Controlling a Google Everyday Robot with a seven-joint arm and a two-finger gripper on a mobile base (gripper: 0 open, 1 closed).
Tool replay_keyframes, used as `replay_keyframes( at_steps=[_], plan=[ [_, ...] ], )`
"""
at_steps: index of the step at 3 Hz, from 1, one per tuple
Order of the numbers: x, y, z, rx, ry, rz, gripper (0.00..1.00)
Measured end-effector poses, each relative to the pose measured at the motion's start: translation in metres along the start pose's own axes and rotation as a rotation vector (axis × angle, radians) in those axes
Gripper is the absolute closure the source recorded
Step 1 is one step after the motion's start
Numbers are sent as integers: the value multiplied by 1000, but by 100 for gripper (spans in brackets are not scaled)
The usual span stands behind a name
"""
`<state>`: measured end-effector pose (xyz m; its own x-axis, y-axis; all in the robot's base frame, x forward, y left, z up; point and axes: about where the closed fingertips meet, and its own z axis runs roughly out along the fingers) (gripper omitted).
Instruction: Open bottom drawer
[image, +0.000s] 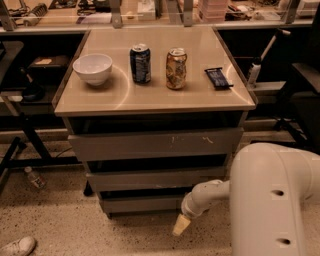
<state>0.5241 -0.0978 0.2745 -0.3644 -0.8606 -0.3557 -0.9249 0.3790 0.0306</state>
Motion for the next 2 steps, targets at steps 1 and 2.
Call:
replay_keyframes(
  at_steps=[1, 2],
  plan=[
    [11, -19, 25, 21, 4, 15, 0],
    [20, -34, 40, 39, 8, 26, 0]
  ],
)
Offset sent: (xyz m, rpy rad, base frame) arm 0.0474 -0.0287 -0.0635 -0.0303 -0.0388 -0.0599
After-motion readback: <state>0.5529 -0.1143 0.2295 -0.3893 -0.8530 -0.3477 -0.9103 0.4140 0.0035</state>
